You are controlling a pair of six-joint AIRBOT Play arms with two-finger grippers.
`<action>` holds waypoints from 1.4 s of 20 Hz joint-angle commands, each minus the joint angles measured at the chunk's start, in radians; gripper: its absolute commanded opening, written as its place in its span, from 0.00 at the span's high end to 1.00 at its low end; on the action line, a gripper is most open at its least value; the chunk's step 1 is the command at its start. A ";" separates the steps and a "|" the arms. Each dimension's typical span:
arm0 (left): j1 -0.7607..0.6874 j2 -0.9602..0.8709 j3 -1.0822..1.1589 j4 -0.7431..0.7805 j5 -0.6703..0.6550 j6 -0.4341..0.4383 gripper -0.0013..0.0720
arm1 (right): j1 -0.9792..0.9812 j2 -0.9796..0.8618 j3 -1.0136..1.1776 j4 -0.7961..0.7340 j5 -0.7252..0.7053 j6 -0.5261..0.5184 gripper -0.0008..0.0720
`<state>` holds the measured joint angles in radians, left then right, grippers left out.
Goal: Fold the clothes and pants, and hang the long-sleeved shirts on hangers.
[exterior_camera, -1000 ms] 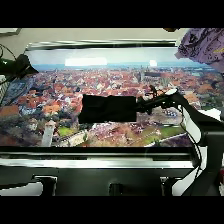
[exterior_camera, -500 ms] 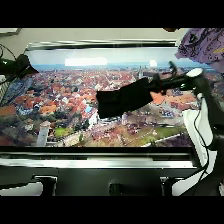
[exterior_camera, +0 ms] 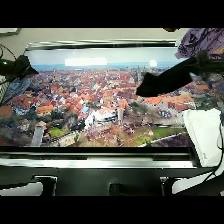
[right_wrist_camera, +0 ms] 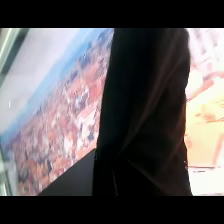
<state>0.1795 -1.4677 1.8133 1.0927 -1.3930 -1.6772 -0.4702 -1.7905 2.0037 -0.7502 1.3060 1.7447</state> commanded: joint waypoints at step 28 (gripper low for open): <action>0.000 0.000 0.000 0.000 -0.109 0.031 0.96 | -0.185 0.224 -0.058 -0.972 0.505 0.410 0.95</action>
<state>0.1791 -1.4677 1.8133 1.0924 -1.4872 -1.6638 -0.6563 -1.5700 1.9896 -1.6341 1.7512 2.1654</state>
